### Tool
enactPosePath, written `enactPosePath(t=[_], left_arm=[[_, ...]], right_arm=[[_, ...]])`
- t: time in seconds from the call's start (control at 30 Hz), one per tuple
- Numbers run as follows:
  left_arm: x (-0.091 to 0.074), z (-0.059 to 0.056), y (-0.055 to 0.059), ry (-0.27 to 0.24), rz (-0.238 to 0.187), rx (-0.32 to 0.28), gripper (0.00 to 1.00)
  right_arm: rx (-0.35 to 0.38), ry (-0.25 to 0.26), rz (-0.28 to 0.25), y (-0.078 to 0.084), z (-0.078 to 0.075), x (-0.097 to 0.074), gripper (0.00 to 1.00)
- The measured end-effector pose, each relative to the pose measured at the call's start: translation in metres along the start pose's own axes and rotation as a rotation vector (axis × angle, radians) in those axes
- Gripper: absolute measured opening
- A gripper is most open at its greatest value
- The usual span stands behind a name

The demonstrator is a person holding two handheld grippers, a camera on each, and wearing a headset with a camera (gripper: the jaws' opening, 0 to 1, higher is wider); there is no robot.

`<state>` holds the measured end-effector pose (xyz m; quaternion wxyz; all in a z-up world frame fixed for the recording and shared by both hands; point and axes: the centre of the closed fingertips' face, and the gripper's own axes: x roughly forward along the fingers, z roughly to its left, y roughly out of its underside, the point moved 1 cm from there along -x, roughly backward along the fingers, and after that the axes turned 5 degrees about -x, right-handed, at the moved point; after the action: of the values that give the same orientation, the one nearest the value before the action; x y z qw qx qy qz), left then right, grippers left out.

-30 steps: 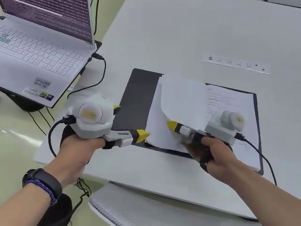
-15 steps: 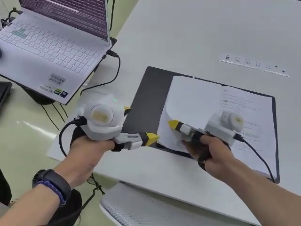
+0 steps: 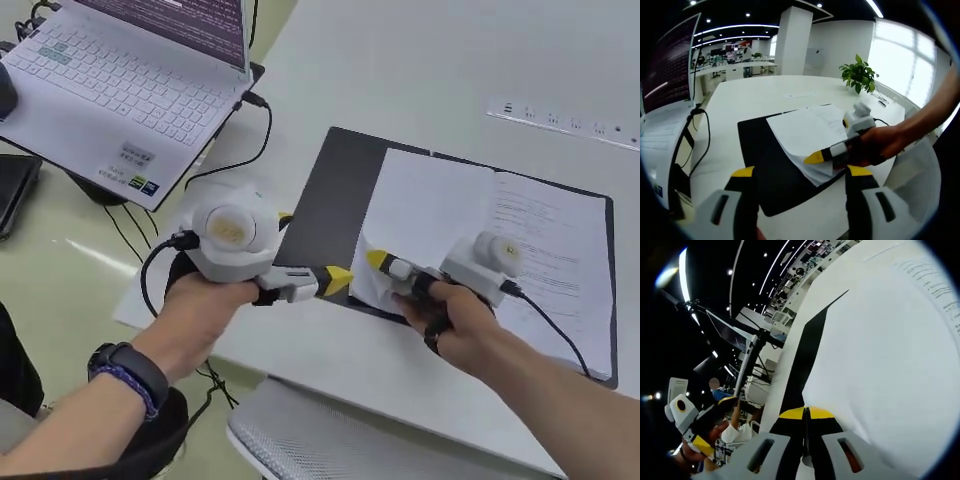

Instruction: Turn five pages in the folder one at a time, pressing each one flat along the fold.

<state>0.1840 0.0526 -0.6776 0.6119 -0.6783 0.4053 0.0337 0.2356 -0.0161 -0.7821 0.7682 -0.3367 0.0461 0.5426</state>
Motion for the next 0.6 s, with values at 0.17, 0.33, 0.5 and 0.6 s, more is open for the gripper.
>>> enactPosePath(t=[0.17,0.33,0.5,0.6], left_arm=[[0.005,-0.001,0.006,0.009,0.017,0.000,0.71],[0.009,-0.003,0.010,0.015,0.029,-0.008,0.71],[0.014,-0.007,0.016,0.027,0.038,-0.022,0.69],[0.018,-0.012,0.023,0.040,0.064,-0.003,0.67]], right_arm=[[0.017,0.018,-0.002,0.004,-0.004,0.002,0.00],[0.015,0.010,0.000,0.004,-0.002,0.005,0.02],[-0.006,-0.044,0.011,0.005,0.006,0.004,0.12],[-0.011,-0.063,0.012,0.006,0.009,0.002,0.16]])
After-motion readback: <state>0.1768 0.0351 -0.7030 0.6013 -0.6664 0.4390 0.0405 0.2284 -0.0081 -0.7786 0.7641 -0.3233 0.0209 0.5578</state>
